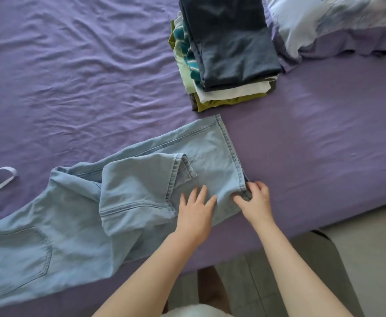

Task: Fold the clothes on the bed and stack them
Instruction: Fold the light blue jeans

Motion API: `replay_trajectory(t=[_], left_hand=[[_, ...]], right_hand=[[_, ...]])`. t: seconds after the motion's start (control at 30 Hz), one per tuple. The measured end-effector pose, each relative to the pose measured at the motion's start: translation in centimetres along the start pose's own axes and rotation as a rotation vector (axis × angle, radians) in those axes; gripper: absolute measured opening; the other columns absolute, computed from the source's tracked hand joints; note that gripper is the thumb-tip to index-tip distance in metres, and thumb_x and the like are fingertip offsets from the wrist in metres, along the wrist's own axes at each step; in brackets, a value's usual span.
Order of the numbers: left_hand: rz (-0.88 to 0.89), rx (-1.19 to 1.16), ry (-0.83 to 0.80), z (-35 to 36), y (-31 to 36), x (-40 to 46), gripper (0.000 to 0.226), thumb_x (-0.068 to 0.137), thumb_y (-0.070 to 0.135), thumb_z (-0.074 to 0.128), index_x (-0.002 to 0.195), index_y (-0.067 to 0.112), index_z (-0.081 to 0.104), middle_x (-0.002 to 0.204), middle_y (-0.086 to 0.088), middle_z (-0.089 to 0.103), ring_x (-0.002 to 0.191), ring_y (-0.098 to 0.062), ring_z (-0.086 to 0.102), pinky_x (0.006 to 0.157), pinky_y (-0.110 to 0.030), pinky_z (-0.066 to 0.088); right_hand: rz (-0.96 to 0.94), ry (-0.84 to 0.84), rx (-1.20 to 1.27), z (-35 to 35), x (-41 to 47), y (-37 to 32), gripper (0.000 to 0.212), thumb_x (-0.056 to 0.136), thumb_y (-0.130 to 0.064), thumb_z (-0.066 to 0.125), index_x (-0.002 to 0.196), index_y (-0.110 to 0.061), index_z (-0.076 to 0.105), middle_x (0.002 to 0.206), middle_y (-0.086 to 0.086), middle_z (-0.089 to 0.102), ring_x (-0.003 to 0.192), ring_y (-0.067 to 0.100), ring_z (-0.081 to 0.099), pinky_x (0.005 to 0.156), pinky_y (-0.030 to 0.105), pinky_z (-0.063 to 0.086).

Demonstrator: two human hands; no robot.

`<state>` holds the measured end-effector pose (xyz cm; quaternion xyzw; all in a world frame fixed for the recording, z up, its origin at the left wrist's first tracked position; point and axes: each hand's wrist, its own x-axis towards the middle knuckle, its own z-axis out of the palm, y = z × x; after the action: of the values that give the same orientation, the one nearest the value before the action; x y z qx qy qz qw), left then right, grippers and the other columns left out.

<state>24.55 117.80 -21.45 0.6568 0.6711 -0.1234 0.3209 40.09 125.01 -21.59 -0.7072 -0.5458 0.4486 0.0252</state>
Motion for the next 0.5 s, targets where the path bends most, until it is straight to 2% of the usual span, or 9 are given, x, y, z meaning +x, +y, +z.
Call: replay_trajectory(t=[0.07, 0.17, 0.23, 0.27, 0.43, 0.5], left_hand=[[-0.029, -0.014, -0.026, 0.7, 0.3, 0.0, 0.067, 0.091, 0.012, 0.051, 0.148, 0.026, 0.018, 0.16, -0.008, -0.003, 0.146, -0.03, -0.002, 0.113, -0.058, 0.012], [-0.052, -0.021, -0.034, 1.1, 0.5, 0.0, 0.063, 0.095, 0.016, 0.049, 0.148, 0.027, 0.017, 0.159, -0.008, -0.009, 0.146, -0.033, -0.006, 0.112, -0.059, 0.013], [-0.07, -0.024, -0.046, 1.4, 0.7, 0.1, 0.064, 0.096, 0.018, 0.049, 0.148, 0.03, 0.014, 0.159, -0.006, -0.012, 0.145, -0.034, -0.009, 0.112, -0.06, 0.013], [-0.086, -0.022, -0.053, 1.5, 1.0, 0.2, 0.065, 0.096, 0.021, 0.05, 0.148, 0.032, 0.012, 0.159, -0.006, -0.014, 0.145, -0.034, -0.01, 0.112, -0.06, 0.013], [-0.276, -0.081, -0.051, 2.3, 1.7, 0.6, 0.068, 0.098, 0.045, 0.041, 0.151, 0.034, 0.001, 0.159, -0.009, -0.015, 0.146, -0.032, -0.011, 0.111, -0.061, 0.014], [-0.278, -0.074, -0.07, 2.5, 1.9, 0.7, 0.071, 0.097, 0.044, 0.043, 0.151, 0.033, -0.002, 0.158, -0.011, -0.017, 0.145, -0.033, -0.013, 0.111, -0.061, 0.013]], right_hand=[[-0.003, -0.023, -0.032, -0.6, 0.3, 0.4, 0.027, 0.083, -0.031, 0.07, 0.097, -0.009, 0.063, 0.136, 0.009, 0.037, 0.119, 0.021, 0.043, 0.094, 0.023, 0.033], [-0.062, 0.049, -0.058, -2.3, 0.3, 1.6, 0.03, 0.086, -0.028, 0.067, 0.069, -0.01, 0.05, 0.107, 0.011, 0.051, 0.092, 0.021, 0.048, 0.072, 0.021, 0.027], [-0.079, 0.076, -0.091, -2.9, -0.1, 2.2, 0.031, 0.087, -0.02, 0.067, 0.068, -0.007, 0.047, 0.085, 0.011, 0.051, 0.082, 0.03, 0.049, 0.064, 0.026, 0.022], [-0.077, 0.084, -0.095, -2.8, -0.4, 2.3, 0.029, 0.087, -0.018, 0.066, 0.069, -0.005, 0.048, 0.08, 0.011, 0.05, 0.079, 0.032, 0.049, 0.062, 0.027, 0.021], [-0.259, 0.118, -0.132, -2.2, -1.1, 2.4, 0.021, 0.09, -0.009, 0.06, 0.076, -0.006, 0.045, 0.078, 0.003, 0.044, 0.068, 0.025, 0.042, 0.061, 0.03, 0.027], [-0.245, 0.102, -0.198, -2.1, -0.9, 2.8, 0.021, 0.089, -0.007, 0.06, 0.078, -0.008, 0.043, 0.08, 0.007, 0.044, 0.069, 0.03, 0.044, 0.064, 0.038, 0.034]])
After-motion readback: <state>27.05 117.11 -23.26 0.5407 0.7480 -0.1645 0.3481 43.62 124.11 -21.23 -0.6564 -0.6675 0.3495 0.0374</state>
